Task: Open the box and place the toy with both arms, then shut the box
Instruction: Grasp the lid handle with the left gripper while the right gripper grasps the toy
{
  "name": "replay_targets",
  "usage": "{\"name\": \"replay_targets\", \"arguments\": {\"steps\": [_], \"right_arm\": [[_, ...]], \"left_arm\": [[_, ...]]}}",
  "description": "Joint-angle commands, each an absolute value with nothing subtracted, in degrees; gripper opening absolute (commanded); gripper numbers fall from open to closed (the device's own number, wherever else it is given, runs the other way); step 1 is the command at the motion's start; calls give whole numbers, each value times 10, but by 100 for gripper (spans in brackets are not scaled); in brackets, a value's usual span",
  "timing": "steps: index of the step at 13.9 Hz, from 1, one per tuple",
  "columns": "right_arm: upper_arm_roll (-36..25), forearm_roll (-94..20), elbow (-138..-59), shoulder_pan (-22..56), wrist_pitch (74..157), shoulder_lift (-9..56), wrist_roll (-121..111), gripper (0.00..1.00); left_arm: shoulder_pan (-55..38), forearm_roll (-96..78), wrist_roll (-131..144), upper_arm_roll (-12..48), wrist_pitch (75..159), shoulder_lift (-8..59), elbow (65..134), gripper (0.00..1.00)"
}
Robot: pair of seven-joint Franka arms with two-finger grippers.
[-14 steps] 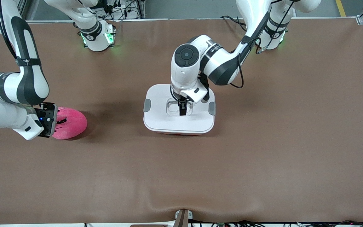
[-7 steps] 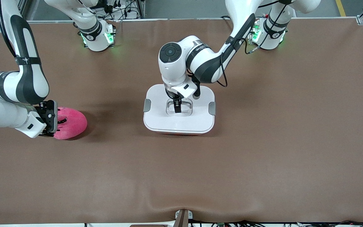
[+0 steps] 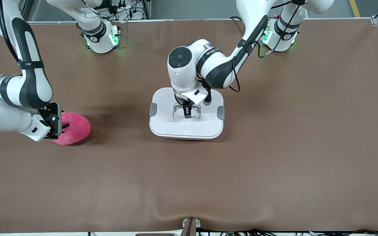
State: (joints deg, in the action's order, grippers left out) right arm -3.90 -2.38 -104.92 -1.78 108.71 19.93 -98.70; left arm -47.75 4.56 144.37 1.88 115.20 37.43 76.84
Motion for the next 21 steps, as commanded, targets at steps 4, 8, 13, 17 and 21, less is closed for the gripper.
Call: {"name": "replay_targets", "arguments": {"steps": [4,8,13,17,21], "right_arm": [[-35,-63,-1081,-30,1114,187,-1048,65],[-35,-65,-1081,-30,1114,187,-1049,38],[-36,-65,-1079,-29,1116,187,-1049,0],[-36,-64,-1067,-26,1114,185,-1049,0],[-37,-64,-1035,-25,1101,180,-1012,0]], "left_arm": [[-483,58,1454,18,1154,373,766,50],[-484,59,1453,18,1155,372,765,38],[-484,59,1454,18,1155,372,766,22],[-484,59,1454,18,1154,372,766,12],[-484,58,1456,18,1150,369,766,2]]}}
